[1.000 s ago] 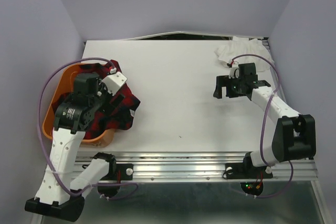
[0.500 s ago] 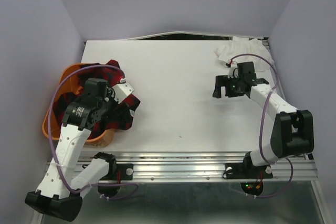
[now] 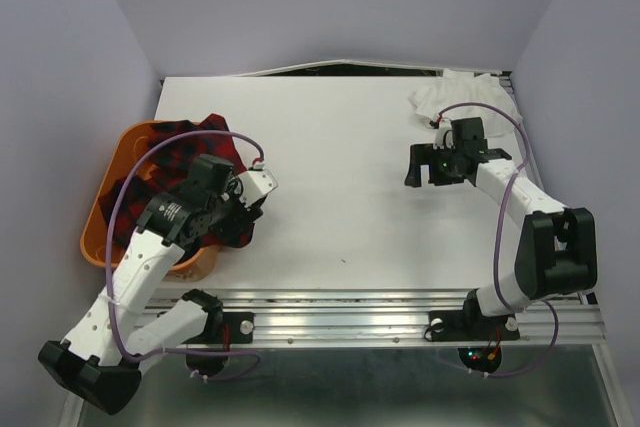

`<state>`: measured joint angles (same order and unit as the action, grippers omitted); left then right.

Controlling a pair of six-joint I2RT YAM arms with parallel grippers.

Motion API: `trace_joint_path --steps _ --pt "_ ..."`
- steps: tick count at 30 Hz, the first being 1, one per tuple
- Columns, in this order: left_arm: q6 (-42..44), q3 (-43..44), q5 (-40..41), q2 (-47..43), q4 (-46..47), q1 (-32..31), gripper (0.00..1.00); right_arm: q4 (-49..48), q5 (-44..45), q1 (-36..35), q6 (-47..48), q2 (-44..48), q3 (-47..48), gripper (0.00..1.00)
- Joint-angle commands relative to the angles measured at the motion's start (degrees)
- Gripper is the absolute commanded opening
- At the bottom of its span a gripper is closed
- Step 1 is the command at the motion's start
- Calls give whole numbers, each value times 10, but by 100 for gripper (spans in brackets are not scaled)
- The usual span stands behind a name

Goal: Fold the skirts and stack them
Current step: Grab the skirt from the pile

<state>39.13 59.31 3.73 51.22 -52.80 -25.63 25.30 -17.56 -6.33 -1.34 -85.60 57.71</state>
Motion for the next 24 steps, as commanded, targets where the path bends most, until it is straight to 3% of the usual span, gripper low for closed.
trace_joint_path --steps 1,6,8,14,20,24 --pt "-13 -19 79 3 46 -5 87 -4 1 3 0 0 30 100" --pt "-9 -29 223 -6 124 -6 85 -4 2 3 0 1 29 100" --pt "-13 -18 239 -9 147 -5 85 -4 2 3 0 3 29 100" --pt "-27 14 232 -20 167 8 82 -5 -1 3 0 3 26 100" --pt "-13 -20 253 -25 204 13 77 -5 0 3 1 3 26 100" --pt "-12 -45 248 -21 221 26 66 -5 3 3 2 4 25 100"
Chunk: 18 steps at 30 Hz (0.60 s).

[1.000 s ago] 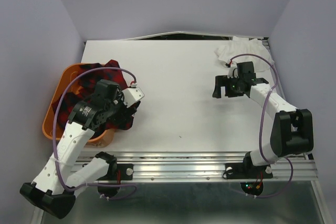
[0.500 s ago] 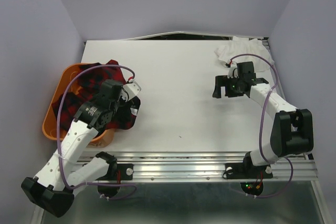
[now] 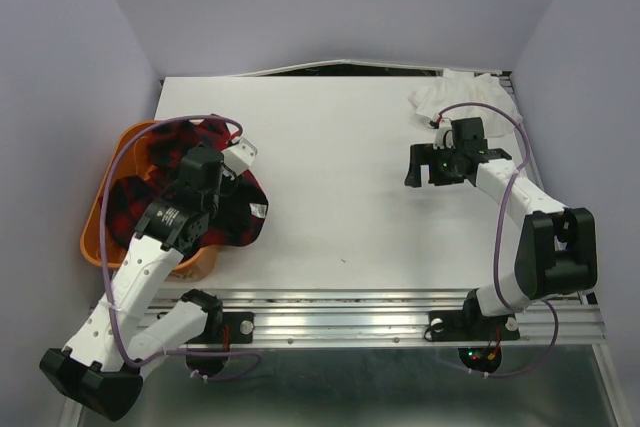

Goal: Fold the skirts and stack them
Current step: Grab the skirt from the pile

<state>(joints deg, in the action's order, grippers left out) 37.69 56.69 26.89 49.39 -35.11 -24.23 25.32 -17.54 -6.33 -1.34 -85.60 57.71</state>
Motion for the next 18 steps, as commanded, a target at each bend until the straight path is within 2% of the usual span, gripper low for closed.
trace_joint_path --steps 1,5,7,10,11,14,18 --pt "1 -22 11 0 46 14 63 -5 4 3 2 5 24 100" --pt "-10 -26 -9 9 56 23 57 -4 3 3 2 4 23 100" --pt "-19 -25 -14 15 60 28 50 -5 2 3 1 2 26 100" --pt "-47 10 -44 33 61 46 38 -4 1 3 0 1 28 100" --pt "-66 48 -64 47 58 53 35 -4 0 3 0 2 28 100" --pt "-91 135 -73 76 68 84 0 -4 0 3 0 3 27 100" --pt "-114 257 -81 118 97 106 0 -2 -5 3 2 5 28 100"
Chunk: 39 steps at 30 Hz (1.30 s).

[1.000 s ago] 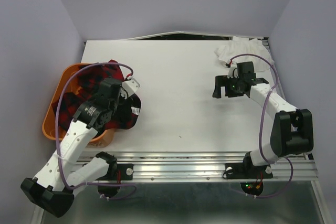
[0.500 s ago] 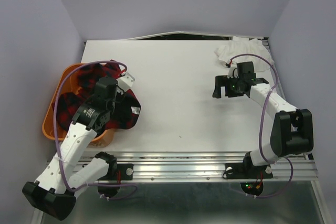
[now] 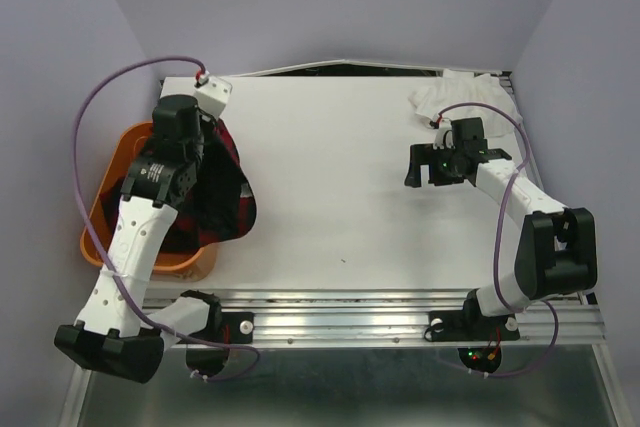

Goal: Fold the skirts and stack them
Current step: Grab the skirt from the pile, then move the skirt to the center of the board

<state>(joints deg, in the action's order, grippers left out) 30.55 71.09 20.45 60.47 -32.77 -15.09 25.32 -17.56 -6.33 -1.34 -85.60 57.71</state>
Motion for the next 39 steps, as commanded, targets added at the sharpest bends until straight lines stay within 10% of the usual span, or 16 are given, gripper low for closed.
trace_joint_path --steps 1,10,16,21,31,39 --pt "-46 136 -17 16 79 16 0 -3 -7 3 3 7 28 100" --pt "-67 438 -55 162 173 20 0 -1 -17 3 2 1 34 100" --pt "-77 789 -150 351 190 7 0 7 -28 3 4 -7 44 100" --pt "-125 673 -267 315 406 -23 0 2 -27 3 6 4 42 100" --pt "-146 681 -329 365 394 -164 0 -5 -17 3 37 35 55 100" --pt "-213 432 -426 323 342 -193 0 52 4 13 187 115 88 100"
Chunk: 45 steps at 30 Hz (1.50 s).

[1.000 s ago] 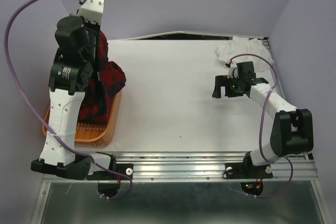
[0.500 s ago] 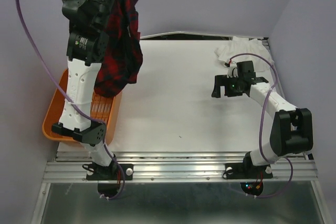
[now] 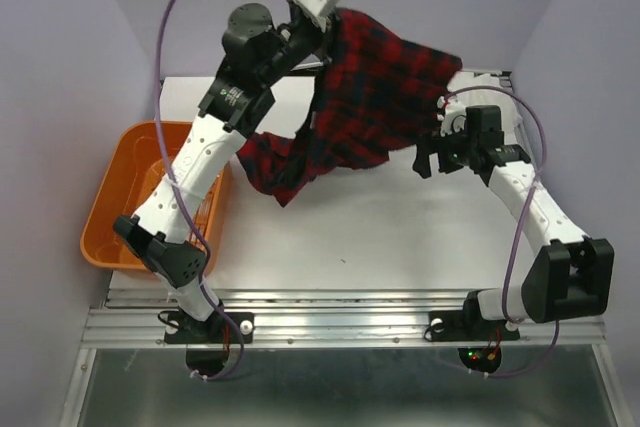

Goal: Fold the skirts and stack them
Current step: Move the skirt to the center of the board, then flatten the skirt out

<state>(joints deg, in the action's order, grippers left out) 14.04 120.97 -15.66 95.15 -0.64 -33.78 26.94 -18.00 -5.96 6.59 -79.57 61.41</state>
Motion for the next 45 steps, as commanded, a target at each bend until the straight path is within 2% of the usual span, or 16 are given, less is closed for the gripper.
trace_joint_path --steps 1,4,7,9,13,16,17,21,26,30,35,45 --pt "-52 -85 -78 -23 14 -6 0 54 7 16 128 62 54 100" --pt "-46 -158 -142 -3 -17 -9 0 118 -6 35 190 101 43 100" --pt "-12 -172 -179 13 -51 -16 0 157 -6 43 222 139 12 100" --pt "8 -173 -236 30 -77 -17 3 172 0 43 233 172 -6 100" --pt "38 -186 -300 37 -89 -36 6 177 -26 43 238 193 5 100" --pt "63 -203 -332 28 -95 -52 6 188 -106 43 250 177 30 100" --pt "81 -215 -364 23 -95 -59 7 189 -157 43 251 170 43 100" --pt "139 -252 -446 5 -94 -75 11 165 -266 43 246 144 57 100" --pt "199 -277 -480 -2 -137 -88 13 131 -344 43 231 134 73 100" --pt "311 -286 -485 -6 -182 -95 14 144 -392 43 231 134 72 99" --pt "319 -275 -445 8 -183 -107 15 168 -433 14 232 133 57 97" --pt "305 -245 -434 36 -183 -117 15 116 -381 -63 194 115 64 95"
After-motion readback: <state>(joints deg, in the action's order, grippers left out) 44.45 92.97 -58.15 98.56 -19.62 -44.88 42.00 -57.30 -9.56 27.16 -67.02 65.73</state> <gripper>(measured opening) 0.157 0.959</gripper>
